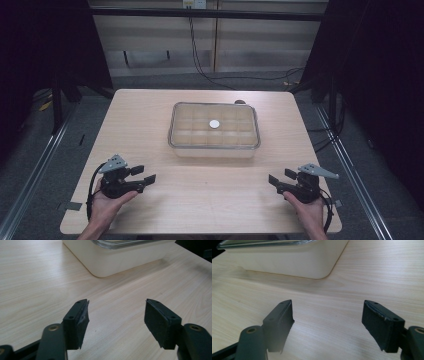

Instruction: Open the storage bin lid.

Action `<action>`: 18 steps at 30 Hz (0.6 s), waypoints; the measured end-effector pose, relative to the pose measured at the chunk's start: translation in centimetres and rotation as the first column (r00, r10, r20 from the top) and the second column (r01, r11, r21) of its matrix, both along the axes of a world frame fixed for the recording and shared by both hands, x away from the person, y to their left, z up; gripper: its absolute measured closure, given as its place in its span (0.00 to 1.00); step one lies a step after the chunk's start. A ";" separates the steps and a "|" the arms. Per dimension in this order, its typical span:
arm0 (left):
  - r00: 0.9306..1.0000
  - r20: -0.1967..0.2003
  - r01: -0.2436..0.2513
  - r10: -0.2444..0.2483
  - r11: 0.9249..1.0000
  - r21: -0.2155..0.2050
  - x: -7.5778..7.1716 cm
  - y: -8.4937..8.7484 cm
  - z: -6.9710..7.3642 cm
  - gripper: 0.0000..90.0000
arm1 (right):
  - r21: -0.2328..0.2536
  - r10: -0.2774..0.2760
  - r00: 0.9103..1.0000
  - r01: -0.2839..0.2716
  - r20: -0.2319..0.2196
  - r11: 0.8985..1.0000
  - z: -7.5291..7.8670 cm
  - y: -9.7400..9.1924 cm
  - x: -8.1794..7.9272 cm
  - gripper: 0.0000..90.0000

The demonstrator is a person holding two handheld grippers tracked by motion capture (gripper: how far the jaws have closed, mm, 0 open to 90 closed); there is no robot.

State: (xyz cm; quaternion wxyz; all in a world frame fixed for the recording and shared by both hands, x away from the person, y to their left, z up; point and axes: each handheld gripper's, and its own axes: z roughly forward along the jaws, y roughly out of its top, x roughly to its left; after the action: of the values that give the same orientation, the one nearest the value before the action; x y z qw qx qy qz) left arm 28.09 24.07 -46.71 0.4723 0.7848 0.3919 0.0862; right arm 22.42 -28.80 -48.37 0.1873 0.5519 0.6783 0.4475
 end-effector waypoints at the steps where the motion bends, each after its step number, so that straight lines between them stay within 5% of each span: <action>1: 1.000 0.005 -0.005 0.005 1.000 0.003 0.1 -0.1 0.0 0.39 | 0.001 0.001 1.000 -0.001 0.004 1.000 0.0 0.0 0.0 0.28; 4: 1.000 0.005 -0.011 0.011 1.000 -0.005 0.2 0.0 0.0 0.43 | 0.068 0.014 1.000 -0.013 -0.002 0.998 0.3 0.3 0.3 0.28; 7: 1.000 0.007 -0.010 0.010 1.000 -0.001 0.3 0.1 0.0 0.43 | 0.045 0.036 0.999 -0.036 0.008 0.998 0.6 0.9 0.3 0.29; 11: 0.999 -0.047 -0.011 0.010 1.000 -0.019 0.3 0.0 -0.3 0.34 | 0.038 0.071 0.997 -0.071 0.001 0.997 0.8 1.2 0.3 0.32; 18: 0.999 -0.035 0.024 -0.024 1.000 -0.010 0.0 -0.6 0.1 0.30 | 0.015 0.080 0.996 -0.081 0.024 0.997 1.6 1.8 0.4 0.31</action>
State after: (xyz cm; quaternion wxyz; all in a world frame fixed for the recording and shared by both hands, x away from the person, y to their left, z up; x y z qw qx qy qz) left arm 28.08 23.48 -46.60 0.4702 0.7885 0.3911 0.0650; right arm 22.84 -27.03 -46.76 0.1728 0.5203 0.6941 0.4665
